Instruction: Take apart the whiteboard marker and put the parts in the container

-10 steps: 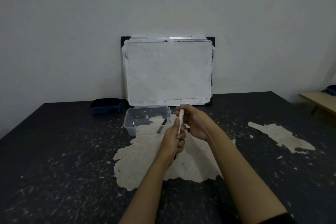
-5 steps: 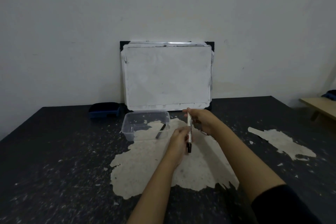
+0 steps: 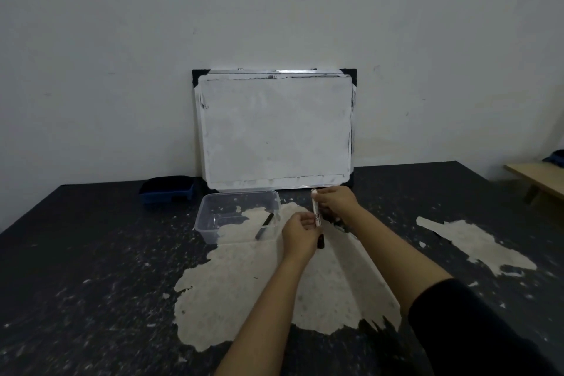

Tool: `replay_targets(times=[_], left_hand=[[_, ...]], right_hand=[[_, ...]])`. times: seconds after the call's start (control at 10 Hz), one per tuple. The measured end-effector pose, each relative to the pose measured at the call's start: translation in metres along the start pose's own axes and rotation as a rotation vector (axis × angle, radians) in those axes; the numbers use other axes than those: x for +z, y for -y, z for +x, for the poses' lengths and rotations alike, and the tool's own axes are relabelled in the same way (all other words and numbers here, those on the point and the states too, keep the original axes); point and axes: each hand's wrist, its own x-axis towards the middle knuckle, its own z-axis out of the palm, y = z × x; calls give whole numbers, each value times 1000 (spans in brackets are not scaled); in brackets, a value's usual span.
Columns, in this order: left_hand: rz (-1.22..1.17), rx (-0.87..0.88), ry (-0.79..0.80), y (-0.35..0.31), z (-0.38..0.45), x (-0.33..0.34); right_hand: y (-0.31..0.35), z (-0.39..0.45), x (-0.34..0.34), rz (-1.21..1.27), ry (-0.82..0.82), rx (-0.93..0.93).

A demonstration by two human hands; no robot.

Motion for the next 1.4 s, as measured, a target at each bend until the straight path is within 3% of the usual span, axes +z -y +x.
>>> replay_targets(times=[0.2, 0.7, 1.2, 1.4], left_hand=[[38, 32, -16, 6, 1, 5], [96, 124, -54, 16, -1, 0], [105, -12, -23, -4, -8, 3], [110, 106, -20, -55, -3, -7]], right_hand=[[-12, 3, 1, -112, -36, 14], [-21, -4, -8, -71, -57, -15], [-10, -31, -21, -41, -5, -8], [30, -41, -34, -222, -90, -231]])
